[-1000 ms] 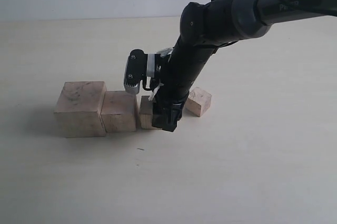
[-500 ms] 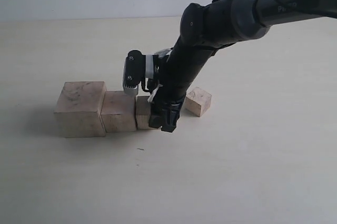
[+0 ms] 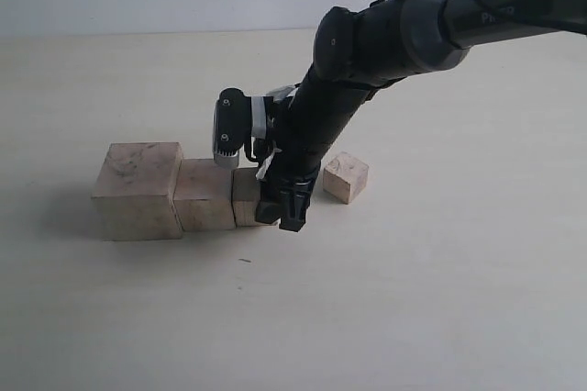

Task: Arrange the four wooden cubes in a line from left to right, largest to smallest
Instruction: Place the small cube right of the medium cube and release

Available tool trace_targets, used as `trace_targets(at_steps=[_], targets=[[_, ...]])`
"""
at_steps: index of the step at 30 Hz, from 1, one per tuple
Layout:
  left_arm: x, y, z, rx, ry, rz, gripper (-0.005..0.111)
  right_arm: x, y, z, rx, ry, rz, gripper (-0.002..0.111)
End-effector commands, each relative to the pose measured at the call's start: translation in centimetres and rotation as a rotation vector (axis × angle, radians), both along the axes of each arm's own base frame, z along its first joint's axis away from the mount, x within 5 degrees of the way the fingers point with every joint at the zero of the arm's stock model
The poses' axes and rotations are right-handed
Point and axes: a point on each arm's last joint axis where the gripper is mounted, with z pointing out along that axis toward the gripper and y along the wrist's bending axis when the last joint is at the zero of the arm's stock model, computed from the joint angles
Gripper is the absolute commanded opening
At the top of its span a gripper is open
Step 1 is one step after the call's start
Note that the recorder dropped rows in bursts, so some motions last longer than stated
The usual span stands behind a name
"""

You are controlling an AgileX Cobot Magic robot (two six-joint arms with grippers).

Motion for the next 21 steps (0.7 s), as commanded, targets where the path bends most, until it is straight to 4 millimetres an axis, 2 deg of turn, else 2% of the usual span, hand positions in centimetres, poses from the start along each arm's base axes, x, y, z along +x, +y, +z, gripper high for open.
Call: trace_targets(at_steps=[1,8,12,15,18,21], targets=[[0.0,0.0,0.1,0.0,-0.013,-0.004,0.0,0.0,-0.2,-1.0,-0.017,0.001,0.003,0.004],[0.0,0.0,0.1,0.0,-0.013,-0.004,0.0,-0.1,-0.2,-1.0,-0.022,0.019,0.004,0.033],[0.0,0.0,0.1,0.0,-0.013,-0.004,0.0,-0.1,-0.2,-0.8,-0.021,0.037,-0.051,0.056],[0.0,0.0,0.1,0.0,-0.013,-0.004,0.0,0.0,-0.2,0.0,-0.006,0.037,-0.098,0.074],[0.0,0.0,0.1,0.0,-0.013,-0.004,0.0,0.0,-0.2,1.2,0.013,0.027,-0.118,0.082],[0.0,0.0,0.1,0.0,-0.013,-0.004,0.0,0.0,-0.3,2.4,0.024,0.021,-0.15,0.083]])
